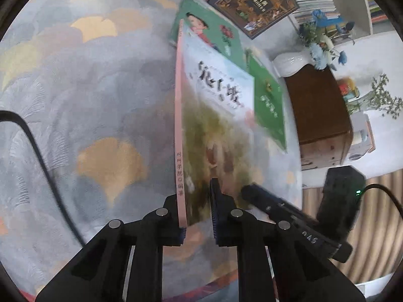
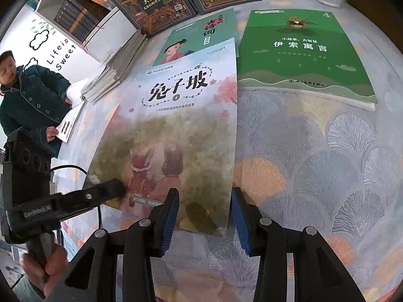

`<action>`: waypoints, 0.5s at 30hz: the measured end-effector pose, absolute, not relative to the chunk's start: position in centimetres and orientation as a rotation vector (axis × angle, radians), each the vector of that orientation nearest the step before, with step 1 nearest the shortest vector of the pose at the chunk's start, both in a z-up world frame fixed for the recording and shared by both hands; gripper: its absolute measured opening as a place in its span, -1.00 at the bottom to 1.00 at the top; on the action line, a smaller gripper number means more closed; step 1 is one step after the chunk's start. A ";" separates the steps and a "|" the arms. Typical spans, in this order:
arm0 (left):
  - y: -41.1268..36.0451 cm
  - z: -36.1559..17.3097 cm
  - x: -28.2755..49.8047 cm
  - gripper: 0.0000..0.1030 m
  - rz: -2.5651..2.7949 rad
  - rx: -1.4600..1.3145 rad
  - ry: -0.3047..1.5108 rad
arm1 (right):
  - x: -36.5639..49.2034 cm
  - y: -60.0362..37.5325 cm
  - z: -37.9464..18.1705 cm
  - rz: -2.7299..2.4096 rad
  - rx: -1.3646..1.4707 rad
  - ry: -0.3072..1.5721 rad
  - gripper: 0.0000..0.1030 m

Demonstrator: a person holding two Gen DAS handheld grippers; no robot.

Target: Organize books

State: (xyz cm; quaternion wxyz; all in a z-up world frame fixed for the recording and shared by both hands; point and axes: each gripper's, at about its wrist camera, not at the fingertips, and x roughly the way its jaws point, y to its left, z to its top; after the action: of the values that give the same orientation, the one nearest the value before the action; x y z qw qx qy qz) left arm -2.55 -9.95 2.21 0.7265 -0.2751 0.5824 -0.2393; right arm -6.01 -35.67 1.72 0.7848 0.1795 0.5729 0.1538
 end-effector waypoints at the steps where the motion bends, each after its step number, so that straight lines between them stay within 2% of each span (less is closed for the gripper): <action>1: -9.9 2.4 -2.3 -0.78 -0.539 -0.641 1.280 | -6.2 -36.1 1.8 0.338 0.403 1.248 -0.21; 3: -9.4 2.6 -1.8 -0.78 -0.565 -0.730 1.273 | -6.1 -37.2 1.6 0.364 0.491 1.288 -0.17; 5: -9.0 2.7 -1.3 -0.78 -0.593 -0.812 1.274 | -6.2 -39.0 1.0 0.399 0.650 1.319 -0.01; 8: -9.0 2.7 -0.7 -0.78 -0.626 -0.916 1.281 | -6.4 -40.7 -0.1 0.420 0.841 1.322 0.09; 15: -8.5 2.2 -0.4 -0.78 -0.653 -1.071 1.309 | -5.5 -41.4 -2.5 0.477 1.102 1.291 0.10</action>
State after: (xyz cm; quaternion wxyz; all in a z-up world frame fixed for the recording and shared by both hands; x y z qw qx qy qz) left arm -0.41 -8.49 2.23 0.6166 -0.4650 0.5685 -0.2835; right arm -5.46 -41.38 -2.47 0.6357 0.4825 0.5652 0.2089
